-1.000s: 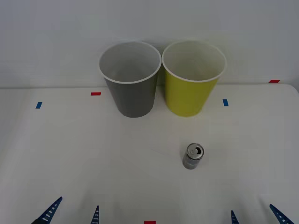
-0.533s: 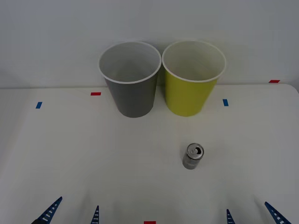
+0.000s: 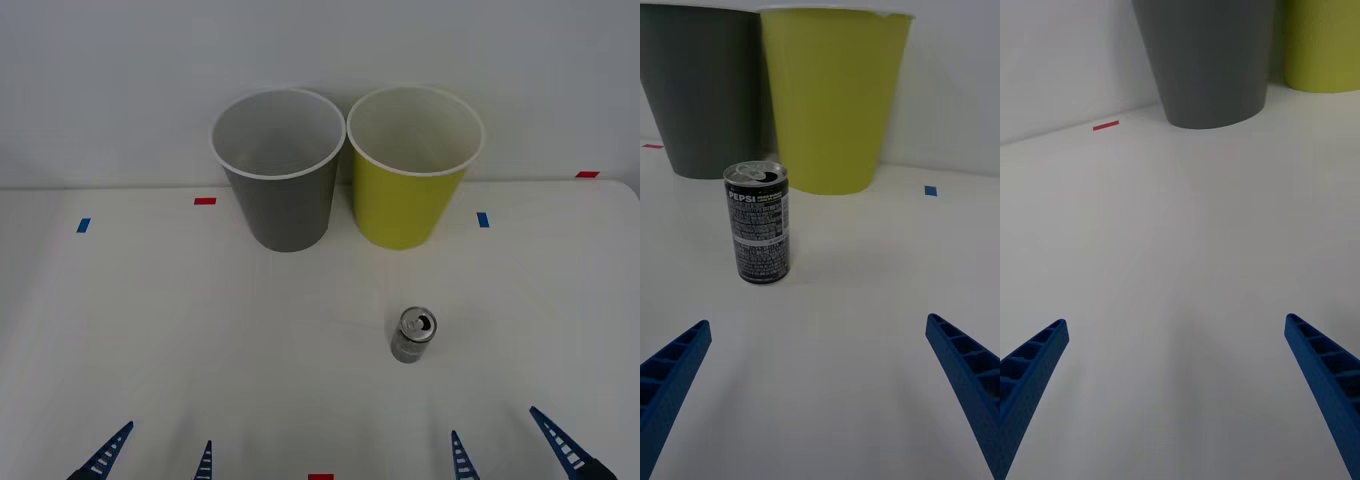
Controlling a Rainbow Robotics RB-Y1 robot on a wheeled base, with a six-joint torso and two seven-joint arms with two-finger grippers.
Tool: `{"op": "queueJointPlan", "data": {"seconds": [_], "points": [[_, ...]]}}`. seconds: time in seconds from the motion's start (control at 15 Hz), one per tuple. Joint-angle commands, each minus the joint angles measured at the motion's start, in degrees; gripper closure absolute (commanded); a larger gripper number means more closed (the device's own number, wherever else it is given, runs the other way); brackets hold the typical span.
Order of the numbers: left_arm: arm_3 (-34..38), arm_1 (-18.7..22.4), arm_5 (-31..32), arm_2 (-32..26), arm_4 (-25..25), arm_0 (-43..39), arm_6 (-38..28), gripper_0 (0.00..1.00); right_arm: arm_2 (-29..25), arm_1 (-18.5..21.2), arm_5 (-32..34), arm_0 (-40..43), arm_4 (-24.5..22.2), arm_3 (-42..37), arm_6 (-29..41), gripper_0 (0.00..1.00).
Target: Put cans in the gray bin and PET bottles in the light green bin.
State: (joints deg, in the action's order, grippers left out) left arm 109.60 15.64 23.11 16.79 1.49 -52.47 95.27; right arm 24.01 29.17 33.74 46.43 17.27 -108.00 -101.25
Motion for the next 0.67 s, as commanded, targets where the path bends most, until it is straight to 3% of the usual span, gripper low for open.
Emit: {"op": "queueJointPlan", "data": {"seconds": [0.07,0.47,0.67], "points": [[0.0,0.0,0.0,0.0,0.0,0.0,0.0,0.0,1.7,-0.7,1.9,-5.0,0.8,4.1,-0.2,0.0],[0.0,0.0,0.0,0.0,0.0,0.0,0.0,0.0,4.7,-4.7,0.7,-12.2,1.4,8.1,-0.6,0.0],[0.0,0.0,0.0,0.0,0.0,0.0,0.0,0.0,4.6,-6.8,-3.5,-16.0,-0.7,8.2,-1.0,0.0]]}}
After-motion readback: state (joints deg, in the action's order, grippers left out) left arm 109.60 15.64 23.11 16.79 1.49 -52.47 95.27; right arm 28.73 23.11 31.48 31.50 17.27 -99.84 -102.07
